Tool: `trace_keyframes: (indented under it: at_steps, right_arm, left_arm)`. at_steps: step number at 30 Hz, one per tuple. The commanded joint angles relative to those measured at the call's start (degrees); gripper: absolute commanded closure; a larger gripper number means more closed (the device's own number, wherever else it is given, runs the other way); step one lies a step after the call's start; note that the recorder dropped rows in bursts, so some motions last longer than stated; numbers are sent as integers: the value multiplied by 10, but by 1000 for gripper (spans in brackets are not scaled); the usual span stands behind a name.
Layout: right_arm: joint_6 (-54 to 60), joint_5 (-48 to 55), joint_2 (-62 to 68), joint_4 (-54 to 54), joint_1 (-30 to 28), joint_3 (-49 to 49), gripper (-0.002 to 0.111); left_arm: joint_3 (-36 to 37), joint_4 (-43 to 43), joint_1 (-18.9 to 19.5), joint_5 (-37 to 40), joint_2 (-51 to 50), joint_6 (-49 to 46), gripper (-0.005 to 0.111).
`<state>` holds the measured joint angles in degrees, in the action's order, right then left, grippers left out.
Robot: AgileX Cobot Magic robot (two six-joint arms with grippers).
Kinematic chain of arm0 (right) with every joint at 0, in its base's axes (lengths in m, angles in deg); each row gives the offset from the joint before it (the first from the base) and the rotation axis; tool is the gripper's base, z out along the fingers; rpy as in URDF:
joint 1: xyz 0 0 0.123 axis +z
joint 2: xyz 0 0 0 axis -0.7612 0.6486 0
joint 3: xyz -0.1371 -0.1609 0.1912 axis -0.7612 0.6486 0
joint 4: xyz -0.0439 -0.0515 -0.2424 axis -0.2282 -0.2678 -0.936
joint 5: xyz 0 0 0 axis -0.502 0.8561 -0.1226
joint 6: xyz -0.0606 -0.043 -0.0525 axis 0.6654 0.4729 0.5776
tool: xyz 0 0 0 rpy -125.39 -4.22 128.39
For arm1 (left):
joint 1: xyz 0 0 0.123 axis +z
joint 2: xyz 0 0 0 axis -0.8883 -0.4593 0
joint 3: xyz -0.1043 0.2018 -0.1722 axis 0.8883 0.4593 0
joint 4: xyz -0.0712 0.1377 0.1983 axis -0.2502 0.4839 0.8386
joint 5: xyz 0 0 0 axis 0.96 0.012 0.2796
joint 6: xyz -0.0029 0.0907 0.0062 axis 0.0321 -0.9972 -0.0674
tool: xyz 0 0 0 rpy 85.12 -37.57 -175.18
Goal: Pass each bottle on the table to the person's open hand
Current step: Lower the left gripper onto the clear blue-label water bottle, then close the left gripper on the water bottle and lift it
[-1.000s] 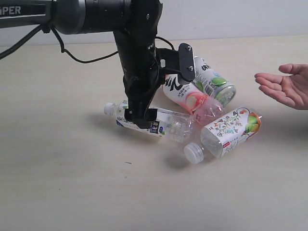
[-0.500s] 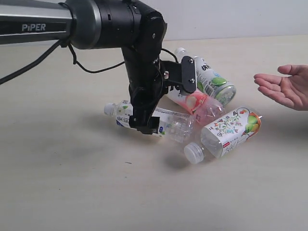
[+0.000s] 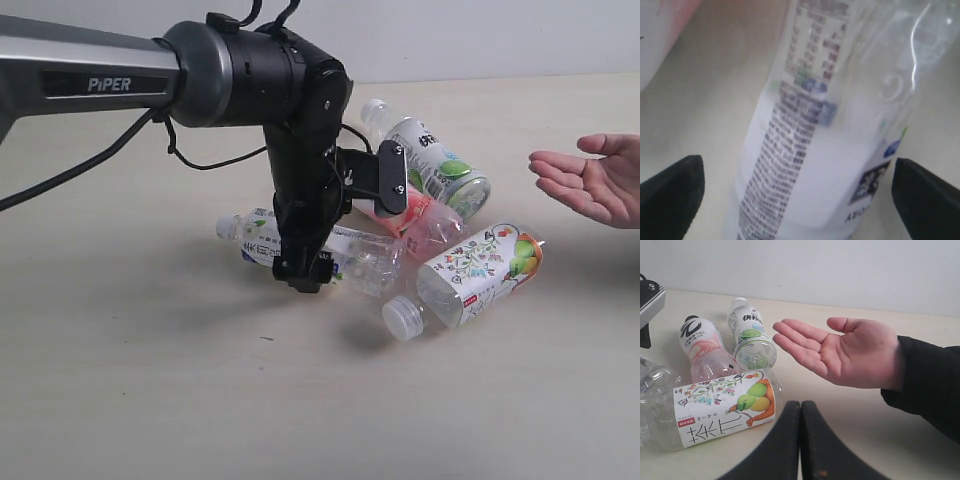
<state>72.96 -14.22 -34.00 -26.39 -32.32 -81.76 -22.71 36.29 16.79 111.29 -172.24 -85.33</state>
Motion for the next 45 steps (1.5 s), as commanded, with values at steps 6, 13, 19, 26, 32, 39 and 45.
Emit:
trace_keyframes:
  at_steps: [6,13,19,26,32,39,45]
  right_arm:
    - [1,-2,-3,-2,-2,1,108]
    - [1,-2,-3,-2,-2,1,108]
    - [1,-2,-3,-2,-2,1,108]
    - [1,-2,-3,-2,-2,1,108]
    - [1,-2,-3,-2,-2,1,108]
    - [1,-2,-3,-2,-2,1,108]
    - [1,-2,-3,-2,-2,1,108]
  left_arm:
    - [-4,0,-1,-12,-3,-1,10]
    - [-4,0,-1,-1,-3,-1,34]
    - [-4,0,-1,25,-3,-3,63]
    - [-4,4,-1,40,-3,-14,103]
    - [-4,11,-1,89,6,-9,107]
    - [-4,13,-1,155,48,35,107]
    - [-4,13,-6,155,100,130,107]
